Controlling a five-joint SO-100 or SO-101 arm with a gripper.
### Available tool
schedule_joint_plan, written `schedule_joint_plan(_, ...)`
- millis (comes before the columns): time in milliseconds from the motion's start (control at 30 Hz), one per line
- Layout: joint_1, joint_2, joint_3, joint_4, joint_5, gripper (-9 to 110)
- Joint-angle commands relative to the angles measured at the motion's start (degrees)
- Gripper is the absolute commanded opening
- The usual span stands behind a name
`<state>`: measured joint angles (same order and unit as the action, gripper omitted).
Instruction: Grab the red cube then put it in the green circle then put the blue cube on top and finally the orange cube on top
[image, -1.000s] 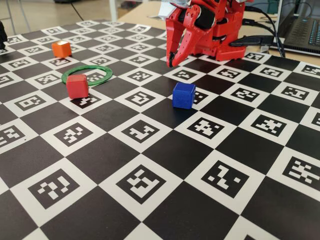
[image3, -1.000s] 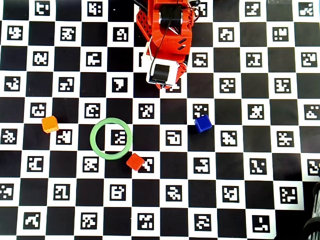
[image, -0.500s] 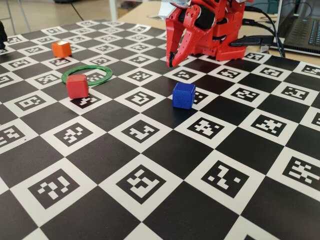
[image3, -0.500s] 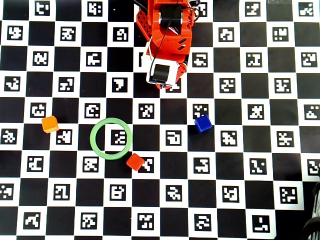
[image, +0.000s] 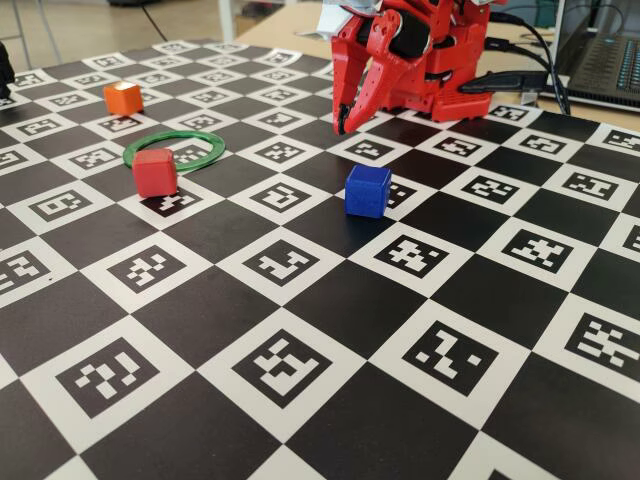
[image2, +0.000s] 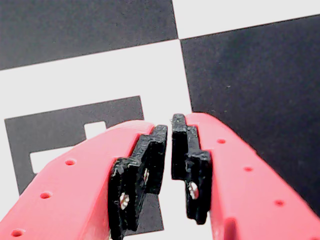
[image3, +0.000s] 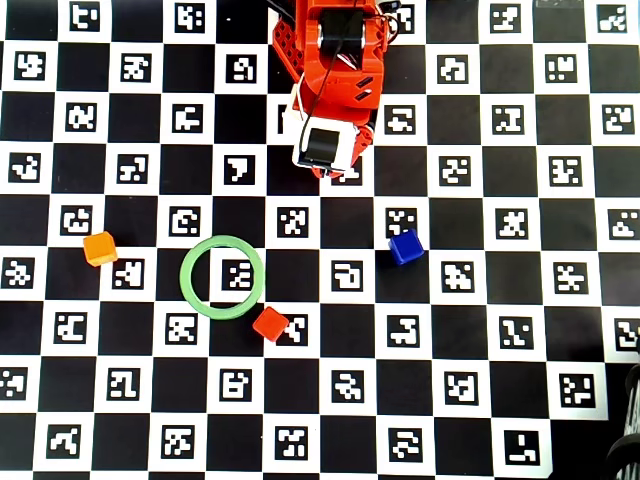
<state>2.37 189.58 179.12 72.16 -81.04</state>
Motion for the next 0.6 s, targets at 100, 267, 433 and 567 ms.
schedule_joint_plan(100,0.3,2.9,2.5,5.5,-0.3,-4)
schedule_joint_plan(267,-0.5,2.9,2.5,5.5,-0.3,-4)
schedule_joint_plan(433,-0.6,2.9,2.5,5.5,-0.3,-4)
schedule_joint_plan(567,-0.6,2.9,2.5,5.5,-0.2,-4)
